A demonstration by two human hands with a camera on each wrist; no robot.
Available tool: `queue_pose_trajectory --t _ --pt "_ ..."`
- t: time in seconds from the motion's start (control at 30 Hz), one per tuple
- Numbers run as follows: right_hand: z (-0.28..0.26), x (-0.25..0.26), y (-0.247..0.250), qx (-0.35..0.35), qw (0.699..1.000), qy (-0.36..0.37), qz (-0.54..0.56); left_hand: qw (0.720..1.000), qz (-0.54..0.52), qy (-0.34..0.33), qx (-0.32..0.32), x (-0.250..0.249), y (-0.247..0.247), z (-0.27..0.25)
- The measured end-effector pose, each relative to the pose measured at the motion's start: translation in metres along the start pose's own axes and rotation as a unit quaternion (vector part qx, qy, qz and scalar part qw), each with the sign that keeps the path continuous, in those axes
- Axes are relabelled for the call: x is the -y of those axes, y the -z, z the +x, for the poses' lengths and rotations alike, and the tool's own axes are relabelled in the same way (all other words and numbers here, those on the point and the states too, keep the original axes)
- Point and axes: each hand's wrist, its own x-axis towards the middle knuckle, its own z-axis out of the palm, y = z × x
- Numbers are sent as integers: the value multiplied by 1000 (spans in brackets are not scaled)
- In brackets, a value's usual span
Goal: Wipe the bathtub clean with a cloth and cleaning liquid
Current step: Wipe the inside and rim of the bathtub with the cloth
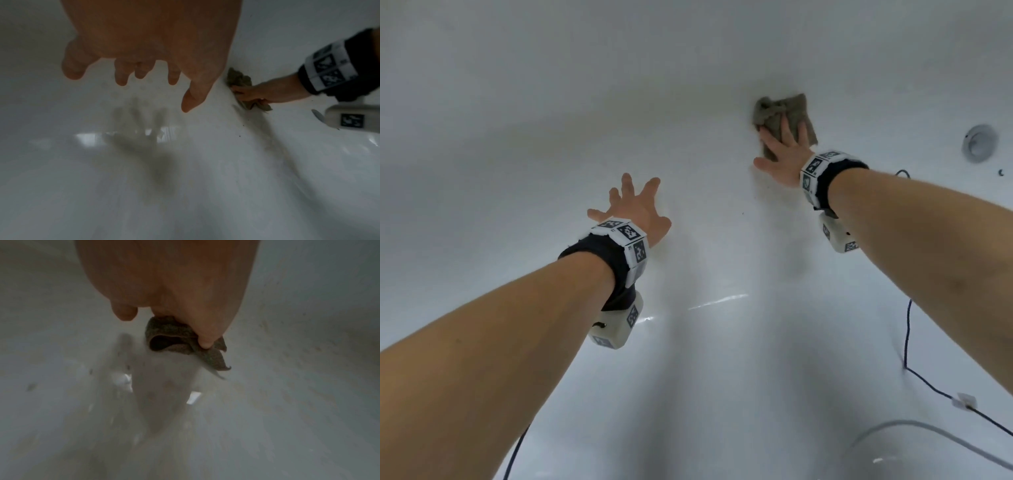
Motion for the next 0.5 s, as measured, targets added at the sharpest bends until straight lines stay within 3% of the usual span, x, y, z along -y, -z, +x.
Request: queue_pose_trajectory --t 0.17,0.5 --pt "-49 -12 -49 66 997 20 -24 999 -7 10 38 13 -19 -21" --pt "-93 46 -99 175 977 63 -106 997 -53 13 53 54 -26 -49"
